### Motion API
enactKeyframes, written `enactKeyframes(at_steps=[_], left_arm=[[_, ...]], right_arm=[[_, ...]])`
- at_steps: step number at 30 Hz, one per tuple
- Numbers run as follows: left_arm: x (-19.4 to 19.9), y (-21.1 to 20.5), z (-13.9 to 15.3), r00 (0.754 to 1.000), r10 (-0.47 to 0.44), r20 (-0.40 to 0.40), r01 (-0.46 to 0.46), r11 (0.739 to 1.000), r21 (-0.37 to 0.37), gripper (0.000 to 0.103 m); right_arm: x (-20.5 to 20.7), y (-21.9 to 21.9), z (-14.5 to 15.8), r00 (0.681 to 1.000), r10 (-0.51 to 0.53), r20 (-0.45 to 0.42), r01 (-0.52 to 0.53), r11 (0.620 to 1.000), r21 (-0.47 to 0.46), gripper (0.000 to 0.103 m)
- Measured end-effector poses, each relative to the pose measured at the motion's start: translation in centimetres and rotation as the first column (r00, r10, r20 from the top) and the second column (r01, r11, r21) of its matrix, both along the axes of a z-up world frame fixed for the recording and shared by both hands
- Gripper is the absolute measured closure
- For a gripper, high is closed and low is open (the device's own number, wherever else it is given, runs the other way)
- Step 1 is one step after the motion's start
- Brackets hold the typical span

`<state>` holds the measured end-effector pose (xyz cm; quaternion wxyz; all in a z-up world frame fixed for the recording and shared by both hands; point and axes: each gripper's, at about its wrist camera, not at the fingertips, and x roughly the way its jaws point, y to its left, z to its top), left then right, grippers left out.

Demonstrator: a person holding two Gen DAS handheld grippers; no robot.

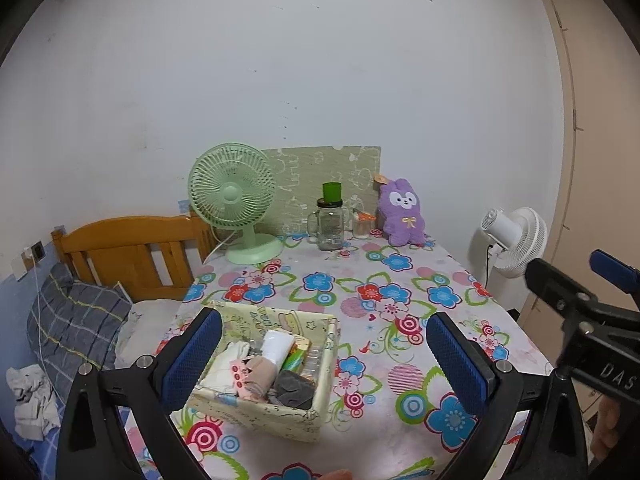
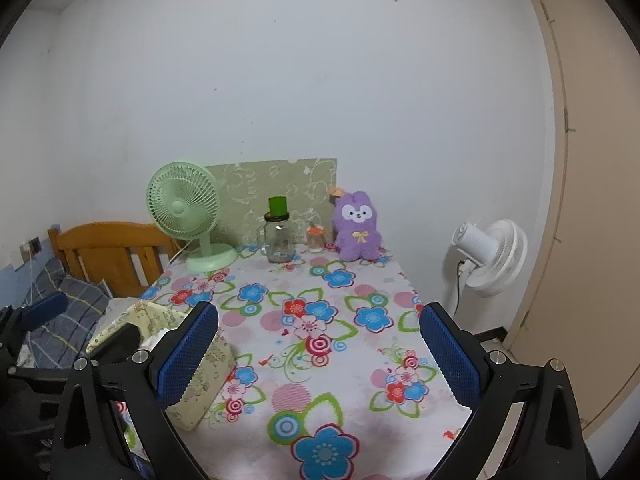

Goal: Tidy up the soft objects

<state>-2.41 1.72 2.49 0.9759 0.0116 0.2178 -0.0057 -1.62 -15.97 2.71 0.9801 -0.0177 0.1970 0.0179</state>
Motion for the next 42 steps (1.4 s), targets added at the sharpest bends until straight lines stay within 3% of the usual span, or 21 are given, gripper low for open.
enactKeyframes(at_steps=[6, 42], left_arm=[[-0.6, 1.1, 0.0, 1.0, 0.017, 0.002, -0.017, 0.999, -0.032, 0.0], [-0.1, 0.9, -0.6, 1.0, 0.006, -0.025, -0.007, 0.999, -0.032, 0.0]], right_arm=[[-0.7, -0.4, 0.0, 1.0, -0.016, 0.007, 0.016, 1.0, 0.004, 0.001], [0.2, -0.2, -0.8, 0.999, -0.004, -0.039, 0.005, 1.0, 0.023, 0.001]])
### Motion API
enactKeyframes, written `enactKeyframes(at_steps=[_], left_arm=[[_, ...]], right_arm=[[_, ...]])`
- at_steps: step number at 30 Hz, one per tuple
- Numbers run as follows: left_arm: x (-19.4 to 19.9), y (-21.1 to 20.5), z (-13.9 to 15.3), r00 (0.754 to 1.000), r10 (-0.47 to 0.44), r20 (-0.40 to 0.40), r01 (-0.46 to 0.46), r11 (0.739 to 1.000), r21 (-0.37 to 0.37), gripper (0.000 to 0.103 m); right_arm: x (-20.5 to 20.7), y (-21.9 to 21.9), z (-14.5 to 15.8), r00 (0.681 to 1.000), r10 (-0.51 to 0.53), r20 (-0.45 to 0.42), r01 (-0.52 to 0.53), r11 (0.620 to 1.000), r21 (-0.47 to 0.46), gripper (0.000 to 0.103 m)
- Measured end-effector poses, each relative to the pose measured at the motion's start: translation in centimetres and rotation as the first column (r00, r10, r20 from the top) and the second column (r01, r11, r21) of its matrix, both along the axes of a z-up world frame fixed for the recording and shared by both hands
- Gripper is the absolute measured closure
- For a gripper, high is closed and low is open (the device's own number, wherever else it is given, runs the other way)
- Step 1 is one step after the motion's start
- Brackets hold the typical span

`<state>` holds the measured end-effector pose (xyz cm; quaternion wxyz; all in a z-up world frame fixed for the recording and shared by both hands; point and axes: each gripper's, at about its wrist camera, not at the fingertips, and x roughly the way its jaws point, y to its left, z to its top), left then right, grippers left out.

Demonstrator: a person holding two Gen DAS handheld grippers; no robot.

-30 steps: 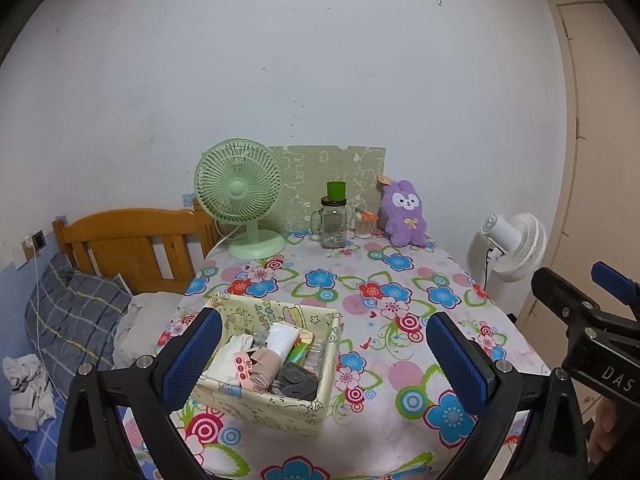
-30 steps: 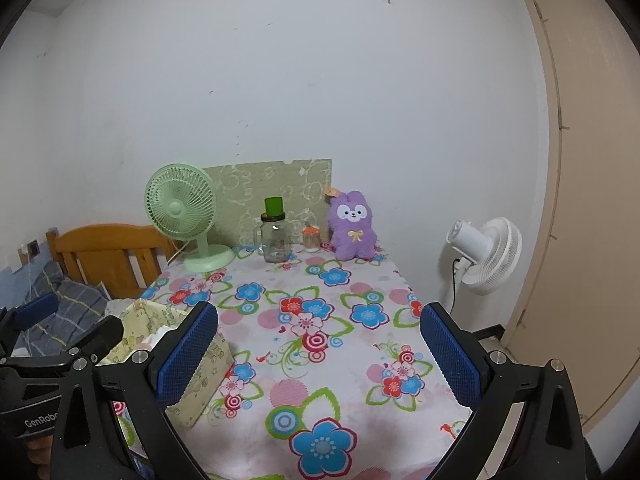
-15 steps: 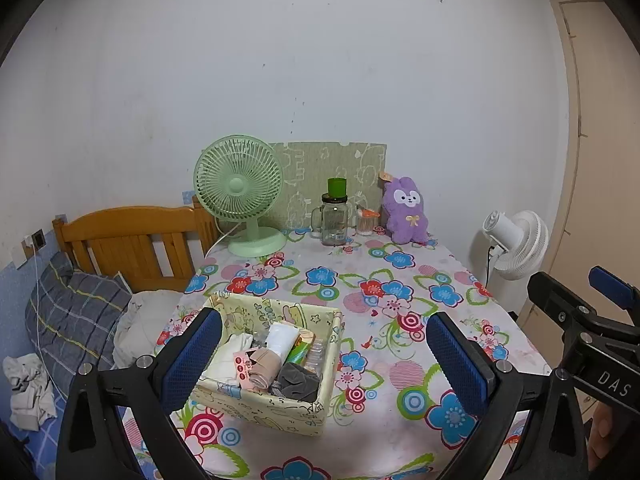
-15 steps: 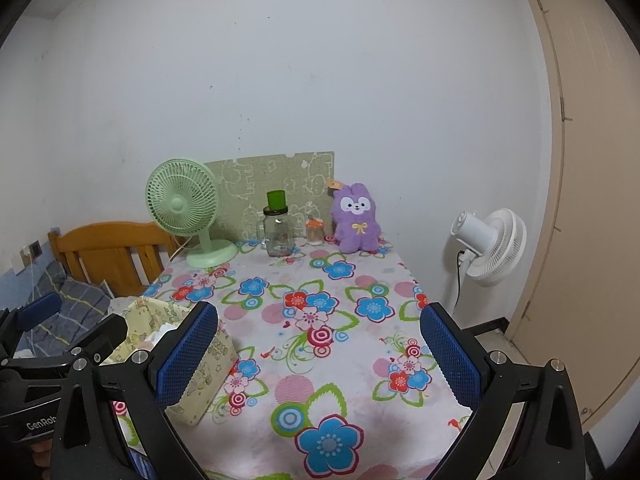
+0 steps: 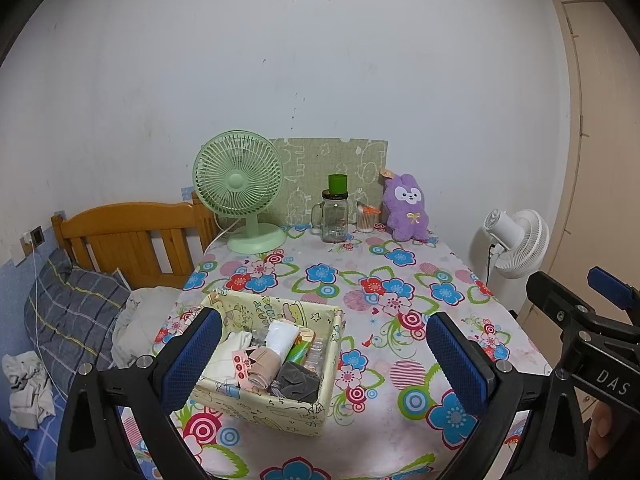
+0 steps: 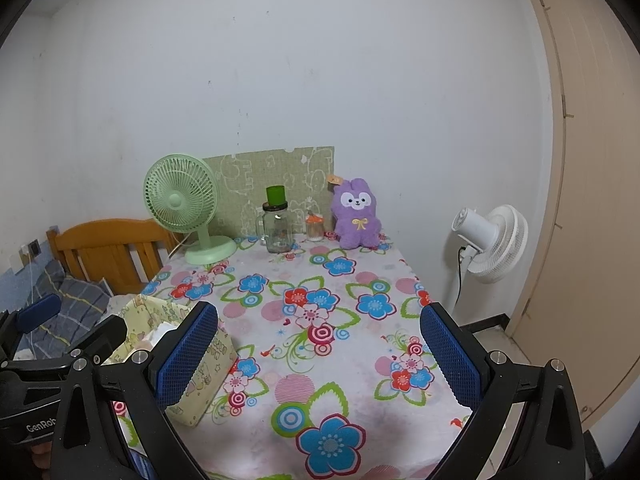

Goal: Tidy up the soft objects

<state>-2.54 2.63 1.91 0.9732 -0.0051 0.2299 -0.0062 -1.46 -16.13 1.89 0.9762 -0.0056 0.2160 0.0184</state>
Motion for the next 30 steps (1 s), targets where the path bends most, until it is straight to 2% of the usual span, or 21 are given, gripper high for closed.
enactKeyframes(at_steps=[30], left_arm=[[0.33, -0.13, -0.33, 1.0, -0.002, -0.01, 0.002, 1.0, -0.005, 0.0]], right_arm=[[0.22, 0.07, -0.24, 1.0, -0.006, -0.003, 0.006, 1.0, -0.007, 0.001]])
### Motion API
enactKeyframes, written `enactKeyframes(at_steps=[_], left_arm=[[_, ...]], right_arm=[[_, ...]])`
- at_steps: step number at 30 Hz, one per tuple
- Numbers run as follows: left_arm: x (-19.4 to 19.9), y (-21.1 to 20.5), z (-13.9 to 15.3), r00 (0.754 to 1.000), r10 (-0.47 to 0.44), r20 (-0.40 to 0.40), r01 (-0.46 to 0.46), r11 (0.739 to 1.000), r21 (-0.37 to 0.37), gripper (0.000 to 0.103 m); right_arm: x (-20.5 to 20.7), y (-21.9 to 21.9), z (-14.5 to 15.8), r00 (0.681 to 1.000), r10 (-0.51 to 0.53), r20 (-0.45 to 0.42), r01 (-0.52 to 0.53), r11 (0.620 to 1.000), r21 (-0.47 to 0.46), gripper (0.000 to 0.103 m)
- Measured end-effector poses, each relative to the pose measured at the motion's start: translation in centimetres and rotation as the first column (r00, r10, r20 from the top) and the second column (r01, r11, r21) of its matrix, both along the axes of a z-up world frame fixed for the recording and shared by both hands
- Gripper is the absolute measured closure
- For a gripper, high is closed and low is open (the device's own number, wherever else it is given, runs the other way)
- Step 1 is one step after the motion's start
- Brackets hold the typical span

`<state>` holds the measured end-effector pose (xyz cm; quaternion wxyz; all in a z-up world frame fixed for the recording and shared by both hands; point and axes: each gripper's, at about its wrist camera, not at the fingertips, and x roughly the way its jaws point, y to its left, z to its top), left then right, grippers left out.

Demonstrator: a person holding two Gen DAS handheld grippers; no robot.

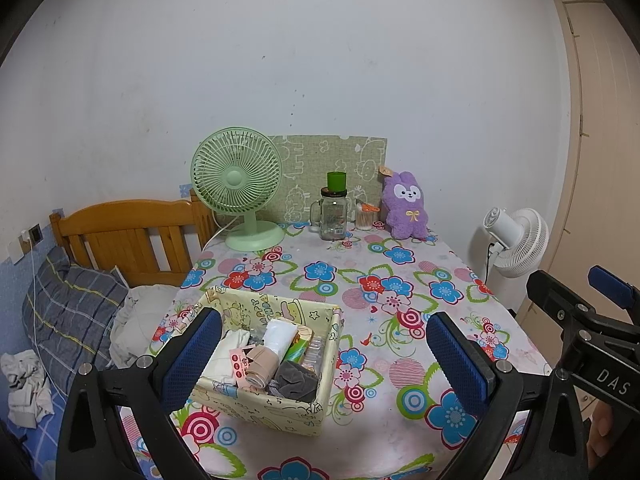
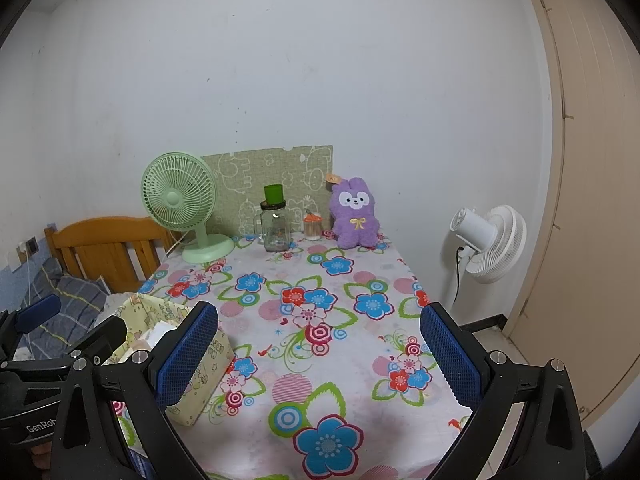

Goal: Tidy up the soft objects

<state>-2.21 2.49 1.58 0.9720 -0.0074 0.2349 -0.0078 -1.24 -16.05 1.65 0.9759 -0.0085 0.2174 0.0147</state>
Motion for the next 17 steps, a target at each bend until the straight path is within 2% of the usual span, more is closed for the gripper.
enactKeyframes(at_steps=[17], left_arm=[[0.26, 0.02, -0.06, 1.0, 0.001, -0.004, -0.001, 1.0, 0.002, 0.0]], right_arm=[[0.05, 0.05, -0.04, 1.0, 0.002, 0.003, -0.002, 1.0, -0.011, 0.001]])
